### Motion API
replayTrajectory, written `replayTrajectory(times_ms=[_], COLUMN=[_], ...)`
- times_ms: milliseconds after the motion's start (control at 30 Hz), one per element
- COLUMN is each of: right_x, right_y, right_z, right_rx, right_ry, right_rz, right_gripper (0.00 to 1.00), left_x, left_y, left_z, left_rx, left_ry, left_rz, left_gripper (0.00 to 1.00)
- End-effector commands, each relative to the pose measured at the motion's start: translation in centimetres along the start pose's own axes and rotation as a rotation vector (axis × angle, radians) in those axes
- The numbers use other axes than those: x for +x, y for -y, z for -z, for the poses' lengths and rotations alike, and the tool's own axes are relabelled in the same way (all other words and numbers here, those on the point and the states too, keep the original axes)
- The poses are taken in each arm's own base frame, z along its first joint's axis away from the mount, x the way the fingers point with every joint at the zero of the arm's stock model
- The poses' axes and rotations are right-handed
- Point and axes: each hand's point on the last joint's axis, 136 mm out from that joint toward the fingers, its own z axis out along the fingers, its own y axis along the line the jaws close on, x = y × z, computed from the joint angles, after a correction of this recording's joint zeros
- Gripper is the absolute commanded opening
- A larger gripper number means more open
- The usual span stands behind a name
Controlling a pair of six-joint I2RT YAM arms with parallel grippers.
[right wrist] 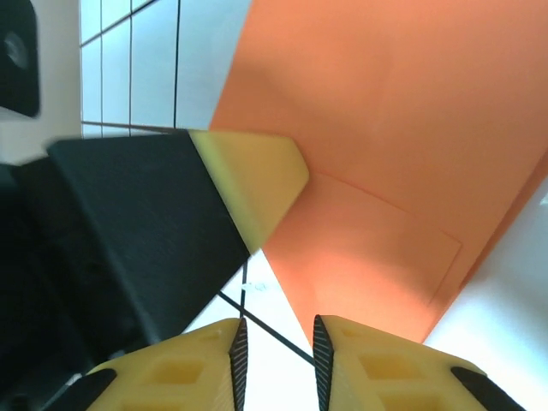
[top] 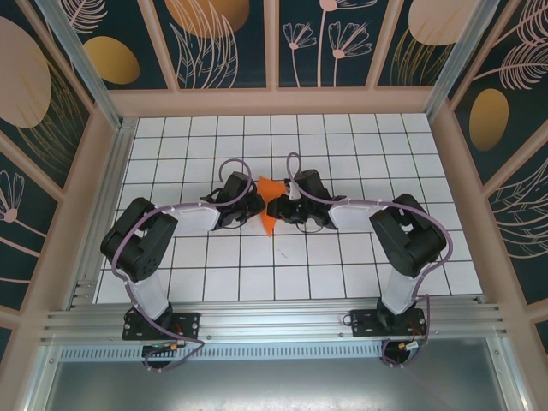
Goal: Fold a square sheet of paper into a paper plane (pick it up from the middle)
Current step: Fold the wing for the fifth time at the center of the table.
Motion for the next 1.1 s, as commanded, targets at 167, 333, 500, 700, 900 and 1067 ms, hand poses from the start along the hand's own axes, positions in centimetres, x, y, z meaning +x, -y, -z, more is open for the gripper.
replayTrajectory(times_ms=[167, 333, 500, 700, 900, 1067], right_x=[-2.4, -3.2, -2.8, -1.3, -0.1, 0.4], right_y=[3.5, 3.7, 3.5, 2.8, 3.2, 4.2], right_z=[0.0, -0.6, -1.1, -1.6, -2.4, -2.9], right_rx=[0.147, 0.161, 0.139, 0.092, 0.085, 0.106], right_ry=[0.016, -0.004, -0.035, -0.105, -0.158, -0.175], right_rz=[-0.053, -0.046, -0.046, -0.029, -0.028, -0.048], right_gripper=[0.21, 0.20, 0.17, 0.16, 0.15, 0.14], left_x=[0.0, 0.1, 0.4, 0.8, 0.8, 1.0], left_y=[0.8, 1.2, 1.5, 1.5, 1.2, 1.2], left_z=[0.5, 1.1, 1.6, 1.8, 1.4, 1.1], left_rx=[0.032, 0.032, 0.041, 0.052, 0.041, 0.050], left_ry=[-0.005, -0.024, -0.050, -0.063, -0.062, -0.070], left_rz=[-0.157, -0.291, -0.406, -0.457, -0.458, -0.455], left_gripper=[0.07, 0.04, 0.03, 0.02, 0.02, 0.05])
